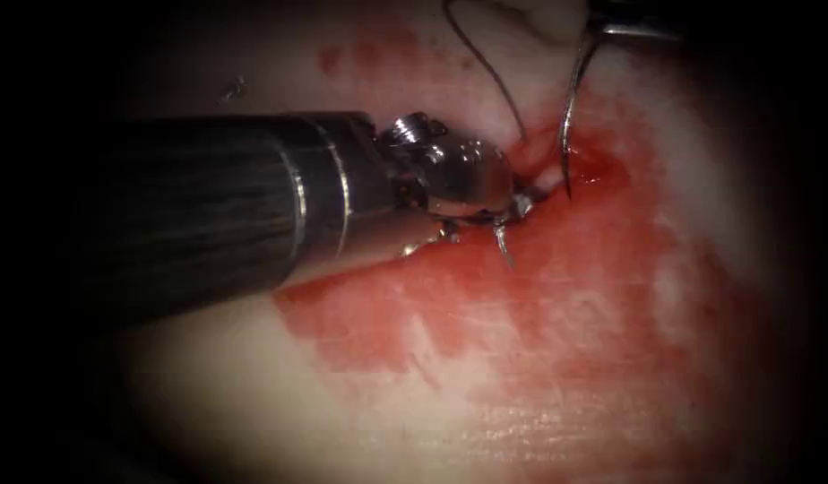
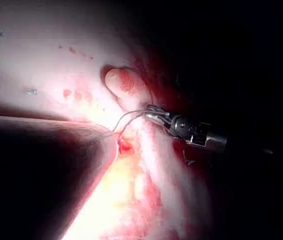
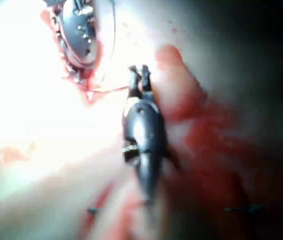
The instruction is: Wound Closure
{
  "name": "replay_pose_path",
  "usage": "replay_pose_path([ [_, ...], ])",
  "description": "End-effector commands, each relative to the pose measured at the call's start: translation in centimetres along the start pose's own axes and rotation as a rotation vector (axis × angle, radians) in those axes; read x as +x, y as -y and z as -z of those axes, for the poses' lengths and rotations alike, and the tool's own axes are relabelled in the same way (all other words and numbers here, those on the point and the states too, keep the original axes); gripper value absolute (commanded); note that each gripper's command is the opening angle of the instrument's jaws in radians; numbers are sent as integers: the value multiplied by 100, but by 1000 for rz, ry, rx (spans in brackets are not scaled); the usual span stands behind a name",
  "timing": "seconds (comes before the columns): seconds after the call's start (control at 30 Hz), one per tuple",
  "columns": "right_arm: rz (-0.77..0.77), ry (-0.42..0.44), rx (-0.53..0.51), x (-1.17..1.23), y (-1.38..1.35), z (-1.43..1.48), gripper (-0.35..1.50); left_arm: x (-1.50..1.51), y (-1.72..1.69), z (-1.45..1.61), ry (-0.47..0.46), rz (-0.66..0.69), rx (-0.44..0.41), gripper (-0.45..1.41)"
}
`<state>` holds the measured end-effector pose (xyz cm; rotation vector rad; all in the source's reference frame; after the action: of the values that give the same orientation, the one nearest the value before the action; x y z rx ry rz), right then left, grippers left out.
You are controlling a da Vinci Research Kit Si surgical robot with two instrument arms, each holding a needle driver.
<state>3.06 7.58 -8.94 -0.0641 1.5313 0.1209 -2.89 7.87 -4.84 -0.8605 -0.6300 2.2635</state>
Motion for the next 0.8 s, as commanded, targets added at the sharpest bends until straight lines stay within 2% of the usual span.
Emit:
replay_pose_path([
  [0.03,14,-4,-3,-7,-4,-9,-35,7,1,-2,-2,-11,-5,-35],
  [0.2,27,-2,-3,-17,2,-10,-35,11,-7,9,-2,-24,-17,-35],
  [0.5,42,7,8,-22,10,-10,-35,17,-10,9,-3,-37,-21,-35],
  [0.63,52,10,24,-26,24,-5,-35,16,-8,18,-2,-40,-35,-35],
  [0.8,49,6,30,-23,26,2,-35,24,-4,42,3,-38,-25,-35],
])
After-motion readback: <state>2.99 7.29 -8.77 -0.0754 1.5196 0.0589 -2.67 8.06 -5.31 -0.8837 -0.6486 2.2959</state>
